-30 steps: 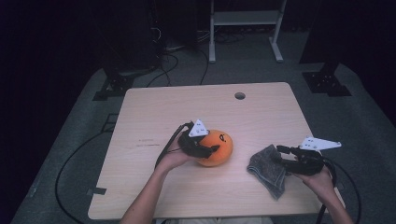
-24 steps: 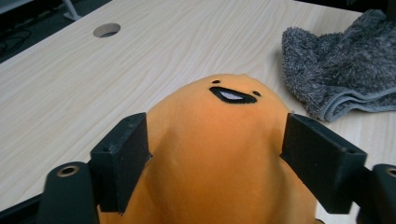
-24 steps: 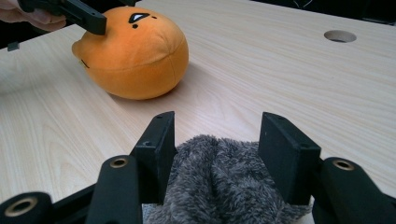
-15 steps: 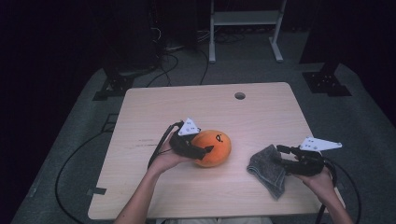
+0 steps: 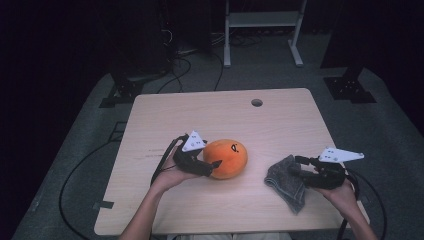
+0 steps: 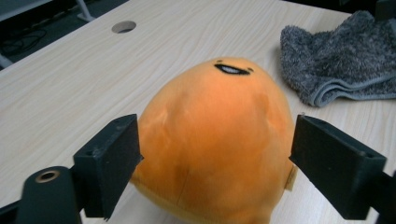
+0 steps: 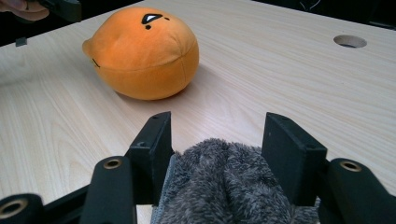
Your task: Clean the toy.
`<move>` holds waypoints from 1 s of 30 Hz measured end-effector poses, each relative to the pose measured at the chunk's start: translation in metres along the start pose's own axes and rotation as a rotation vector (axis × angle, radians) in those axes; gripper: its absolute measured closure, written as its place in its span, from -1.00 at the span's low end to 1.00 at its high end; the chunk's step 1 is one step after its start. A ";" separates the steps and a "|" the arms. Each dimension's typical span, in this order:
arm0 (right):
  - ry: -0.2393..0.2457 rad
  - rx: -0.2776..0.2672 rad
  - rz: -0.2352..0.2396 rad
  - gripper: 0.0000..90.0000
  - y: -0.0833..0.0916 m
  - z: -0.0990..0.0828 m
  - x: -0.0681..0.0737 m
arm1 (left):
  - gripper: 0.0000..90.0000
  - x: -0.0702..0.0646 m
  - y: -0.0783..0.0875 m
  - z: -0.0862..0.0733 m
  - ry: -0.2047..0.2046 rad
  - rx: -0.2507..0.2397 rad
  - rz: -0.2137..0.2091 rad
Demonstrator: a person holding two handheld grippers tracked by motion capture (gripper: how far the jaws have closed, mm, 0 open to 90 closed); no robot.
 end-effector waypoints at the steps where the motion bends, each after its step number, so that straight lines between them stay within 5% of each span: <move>1: 0.002 0.001 0.001 -0.08 0.000 0.000 0.000 | -0.67 0.000 0.000 -0.002 0.002 0.001 0.002; 30: -0.009 0.001 0.005 -0.22 0.002 -0.002 0.000 | -0.77 -0.002 0.017 -0.028 0.049 -0.004 0.008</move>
Point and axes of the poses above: each handheld gripper's, and its own axes: y roughly backward along the jaws, z roughly out of its top, x roughly to its left, the point moved 4 cm from there along -y, roughly forward along the jaws, and after that the axes turned 7 degrees about x, right-handed, at the moved point
